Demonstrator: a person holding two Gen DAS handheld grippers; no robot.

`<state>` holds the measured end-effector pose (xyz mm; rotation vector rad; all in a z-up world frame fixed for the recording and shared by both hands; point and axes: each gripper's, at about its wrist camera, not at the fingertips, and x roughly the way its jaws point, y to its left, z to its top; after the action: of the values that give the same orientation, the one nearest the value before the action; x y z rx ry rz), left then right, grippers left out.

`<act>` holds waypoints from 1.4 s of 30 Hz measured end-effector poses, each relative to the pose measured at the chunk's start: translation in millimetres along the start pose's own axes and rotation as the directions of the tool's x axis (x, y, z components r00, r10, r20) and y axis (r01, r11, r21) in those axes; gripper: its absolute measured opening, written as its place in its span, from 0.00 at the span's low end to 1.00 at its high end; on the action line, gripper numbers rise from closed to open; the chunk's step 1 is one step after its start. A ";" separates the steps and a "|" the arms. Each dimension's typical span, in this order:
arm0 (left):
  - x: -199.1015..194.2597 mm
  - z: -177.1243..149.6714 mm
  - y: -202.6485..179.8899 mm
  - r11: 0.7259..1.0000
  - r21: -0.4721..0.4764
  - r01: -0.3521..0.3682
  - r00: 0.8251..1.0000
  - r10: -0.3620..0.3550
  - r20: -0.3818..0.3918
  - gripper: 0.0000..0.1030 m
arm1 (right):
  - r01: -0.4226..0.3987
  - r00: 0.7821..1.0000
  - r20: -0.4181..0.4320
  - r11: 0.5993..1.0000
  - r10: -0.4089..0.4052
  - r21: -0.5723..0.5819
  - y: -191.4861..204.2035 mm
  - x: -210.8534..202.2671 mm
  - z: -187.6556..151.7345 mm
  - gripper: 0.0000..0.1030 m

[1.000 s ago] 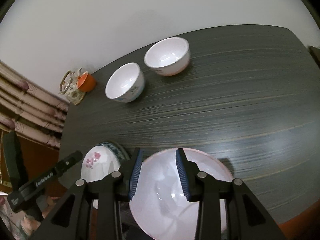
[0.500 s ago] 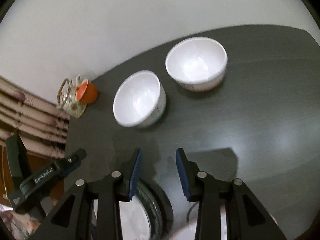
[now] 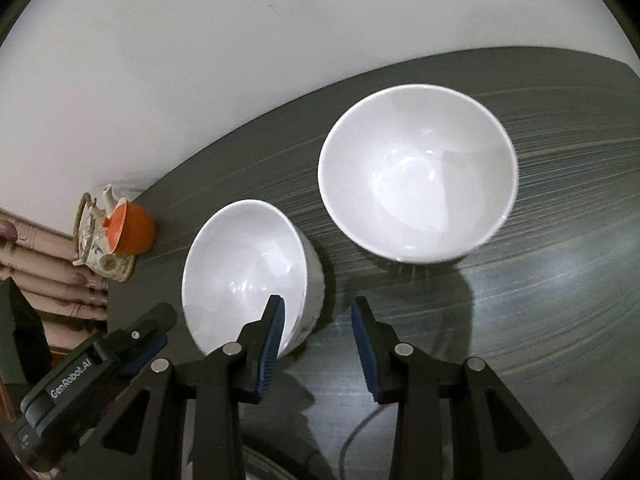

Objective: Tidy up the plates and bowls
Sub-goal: 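Move both tools to the white bowl printed 'Dog', then grip the Dog bowl rim with the left tool while the right tool grips it too, then lower the Dog bowl into the pink bowl with both tools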

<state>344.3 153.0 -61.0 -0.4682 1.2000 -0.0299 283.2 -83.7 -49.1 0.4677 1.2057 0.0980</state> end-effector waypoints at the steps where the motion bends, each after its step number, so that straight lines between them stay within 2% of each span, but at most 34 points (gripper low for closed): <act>1: 4.2 0.6 -1.2 1.000 -0.001 -0.001 1.000 0.001 -0.007 0.50 | 0.004 1.000 -0.004 1.000 -0.004 -0.001 0.7 4.0 1.2 0.35; 5: 21.7 3.5 -5.4 1.000 0.001 -0.002 0.999 0.002 -0.037 0.48 | -0.003 1.000 -0.017 1.000 0.003 -0.010 1.9 13.6 2.9 0.33; 7: 28.5 2.5 -8.9 1.000 0.013 0.009 0.999 -0.008 -0.049 0.37 | -0.009 1.000 -0.017 1.000 0.009 -0.014 3.1 16.3 3.4 0.30; 8: 32.4 2.8 -9.6 1.000 0.019 0.007 0.999 -0.006 -0.054 0.33 | -0.014 1.000 -0.021 1.000 0.013 -0.014 4.2 18.2 3.4 0.22; 9: 34.6 1.3 -10.0 1.000 0.025 0.013 0.998 -0.012 -0.058 0.24 | -0.016 1.000 -0.024 1.000 0.016 -0.013 4.4 19.3 4.0 0.17; 10: 36.7 0.5 -10.9 0.999 0.028 0.022 0.998 -0.020 -0.063 0.16 | -0.025 0.999 -0.027 1.000 0.025 -0.007 4.5 19.5 3.2 0.16; 12: 40.4 -1.9 -11.3 0.999 0.031 0.031 0.997 -0.028 -0.075 0.12 | -0.020 0.999 -0.025 1.000 0.020 -0.005 2.9 16.9 2.5 0.15; 20: 13.0 -23.8 -14.4 0.998 0.052 0.020 0.999 -0.017 -0.051 0.11 | -0.048 0.999 -0.011 0.999 0.048 -0.021 6.8 -16.7 -15.4 0.15; 26: -45.7 -47.7 -19.6 0.997 0.080 0.001 1.000 -0.002 0.012 0.11 | -0.099 0.995 0.014 0.994 0.100 -0.055 21.2 -66.7 -43.0 0.15; 34: -131.6 -107.7 -36.4 0.988 0.148 -0.046 0.994 0.030 0.106 0.11 | -0.132 0.988 0.072 0.986 0.140 -0.106 21.7 -141.1 -89.3 0.15; 38: -164.1 -140.3 -44.0 0.985 0.168 -0.027 0.993 0.008 0.114 0.12 | -0.119 0.985 0.111 0.985 0.133 -0.123 7.7 -175.9 -114.4 0.15; 42: -179.4 -173.8 -59.8 0.980 0.200 0.002 0.994 -0.023 0.105 0.12 | -0.110 0.982 0.144 0.989 0.125 -0.103 -19.5 -201.7 -136.0 0.15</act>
<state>134.0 88.8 71.7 -0.2977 1.0761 -0.1335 81.8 -125.1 82.3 0.4554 1.0213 0.2167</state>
